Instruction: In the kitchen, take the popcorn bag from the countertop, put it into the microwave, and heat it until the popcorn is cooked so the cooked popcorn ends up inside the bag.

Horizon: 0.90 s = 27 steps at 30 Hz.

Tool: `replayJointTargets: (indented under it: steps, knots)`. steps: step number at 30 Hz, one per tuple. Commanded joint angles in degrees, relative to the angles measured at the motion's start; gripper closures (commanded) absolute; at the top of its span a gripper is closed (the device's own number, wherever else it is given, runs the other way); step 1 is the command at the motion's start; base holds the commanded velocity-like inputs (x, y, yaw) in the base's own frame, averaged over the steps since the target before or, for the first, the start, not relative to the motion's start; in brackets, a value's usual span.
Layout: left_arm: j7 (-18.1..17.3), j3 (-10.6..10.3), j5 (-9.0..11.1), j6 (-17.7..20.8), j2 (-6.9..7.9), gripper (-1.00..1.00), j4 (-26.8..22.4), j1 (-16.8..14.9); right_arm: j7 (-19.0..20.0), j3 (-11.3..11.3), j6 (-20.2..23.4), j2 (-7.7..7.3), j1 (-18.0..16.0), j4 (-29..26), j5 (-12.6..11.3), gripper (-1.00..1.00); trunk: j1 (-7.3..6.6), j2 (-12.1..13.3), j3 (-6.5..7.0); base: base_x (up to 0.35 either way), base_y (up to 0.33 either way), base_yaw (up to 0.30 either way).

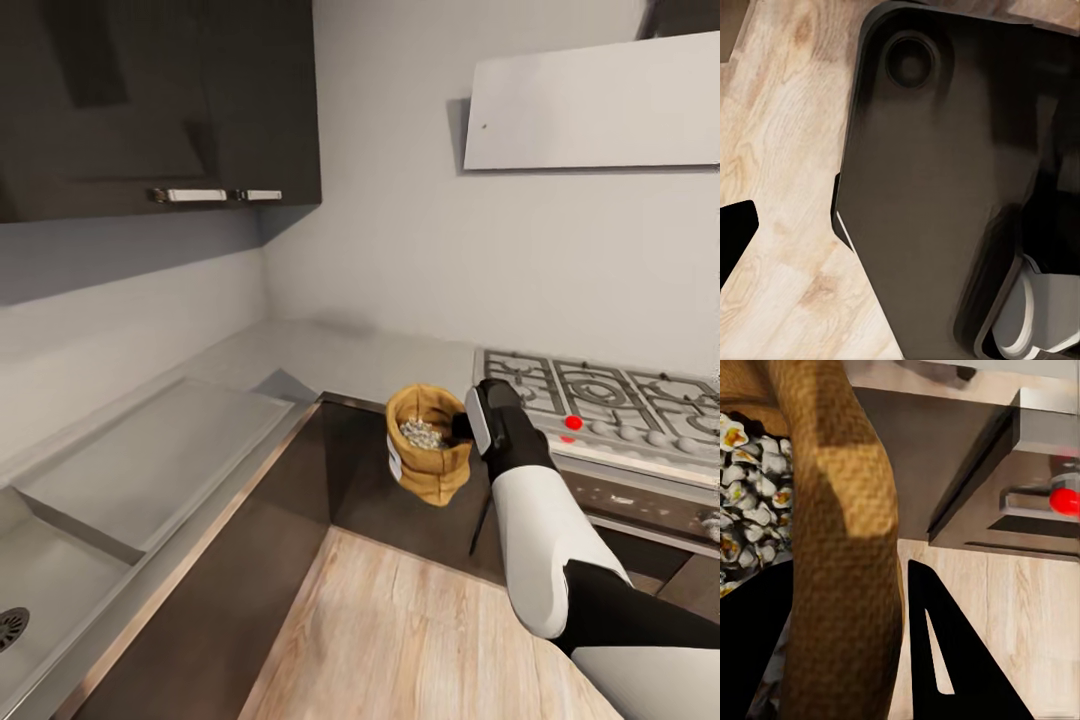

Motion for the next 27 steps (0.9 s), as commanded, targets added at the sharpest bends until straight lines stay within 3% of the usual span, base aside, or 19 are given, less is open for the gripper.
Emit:
replayJointTargets:
  steps: [1, 7, 27]
  knots:
    - [0.1, 0.1, 0.4, -0.1, -0.02, -1.00, 0.0, 0.0, 0.3, -0.3, 0.2, 0.08, 0.0, 0.0, 0.5, 1.00, 0.01, 0.0, 0.03, 0.000, 0.000, -0.083]
    - [0.1, 0.1, 0.4, -0.2, 0.06, -1.00, 0.0, 0.0, 0.3, -0.2, 0.2, 0.08, 1.6, 0.0, 0.6, 1.00, 0.01, 0.0, 0.58, 0.000, 0.000, -0.093]
    - [0.1, 0.1, 0.4, -0.2, 0.08, -1.00, 0.0, 0.0, 0.3, -0.3, 0.2, 0.08, 1.7, 0.0, 0.5, 1.00, 0.01, 0.0, 2.38, 0.000, 0.000, -0.119]
